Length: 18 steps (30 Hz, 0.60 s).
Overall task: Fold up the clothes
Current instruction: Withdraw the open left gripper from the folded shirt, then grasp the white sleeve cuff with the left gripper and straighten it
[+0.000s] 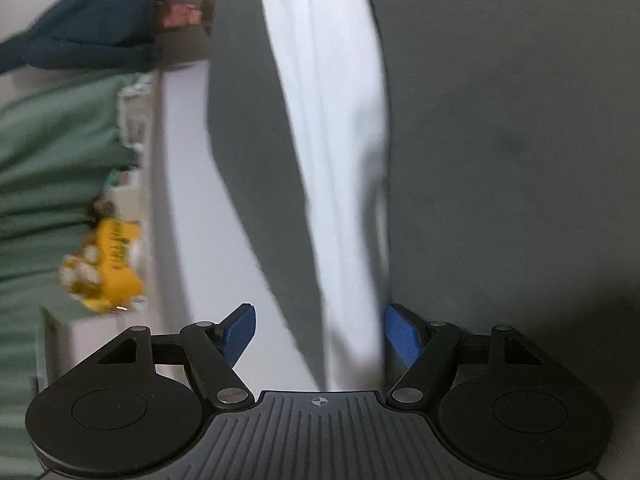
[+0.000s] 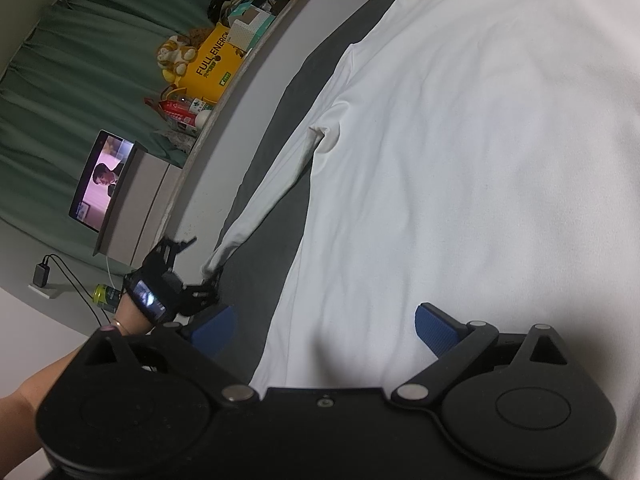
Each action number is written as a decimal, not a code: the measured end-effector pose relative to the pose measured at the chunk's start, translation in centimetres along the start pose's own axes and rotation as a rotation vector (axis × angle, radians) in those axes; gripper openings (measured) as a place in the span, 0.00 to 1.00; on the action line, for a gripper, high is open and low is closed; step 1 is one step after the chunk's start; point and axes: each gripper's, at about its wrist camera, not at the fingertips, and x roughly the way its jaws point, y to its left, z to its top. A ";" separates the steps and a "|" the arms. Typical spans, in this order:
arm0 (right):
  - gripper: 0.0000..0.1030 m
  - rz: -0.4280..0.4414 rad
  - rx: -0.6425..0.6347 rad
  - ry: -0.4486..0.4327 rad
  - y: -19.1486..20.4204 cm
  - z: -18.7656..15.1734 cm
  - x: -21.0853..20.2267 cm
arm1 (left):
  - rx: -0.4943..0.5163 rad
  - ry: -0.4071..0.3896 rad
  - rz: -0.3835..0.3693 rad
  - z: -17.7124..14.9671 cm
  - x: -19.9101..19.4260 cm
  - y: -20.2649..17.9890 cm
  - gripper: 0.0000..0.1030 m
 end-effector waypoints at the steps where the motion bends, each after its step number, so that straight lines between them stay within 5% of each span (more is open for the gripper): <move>1: 0.95 -0.001 0.000 0.000 0.0 0.0 0.0 | -0.045 -0.011 -0.041 -0.9 -0.4 0.4 0.70; 4: 0.95 -0.002 -0.003 -0.001 0.1 0.0 0.1 | -0.374 -0.047 -0.237 -3.9 -1.1 3.7 0.70; 6: 0.95 -0.003 -0.006 -0.002 0.1 0.0 0.1 | -0.584 -0.044 -0.342 -6.0 -1.0 5.4 0.42; 7: 0.95 -0.003 -0.007 -0.002 0.1 0.0 0.1 | -0.656 -0.030 -0.366 -6.9 -0.8 5.9 0.40; 13: 0.96 -0.005 -0.018 -0.004 0.2 -0.1 0.1 | -0.995 0.093 -0.410 -10.8 1.4 5.7 0.40; 18: 0.97 -0.003 -0.025 -0.006 0.2 -0.1 0.2 | -1.266 0.047 -0.441 -13.0 2.3 5.6 0.40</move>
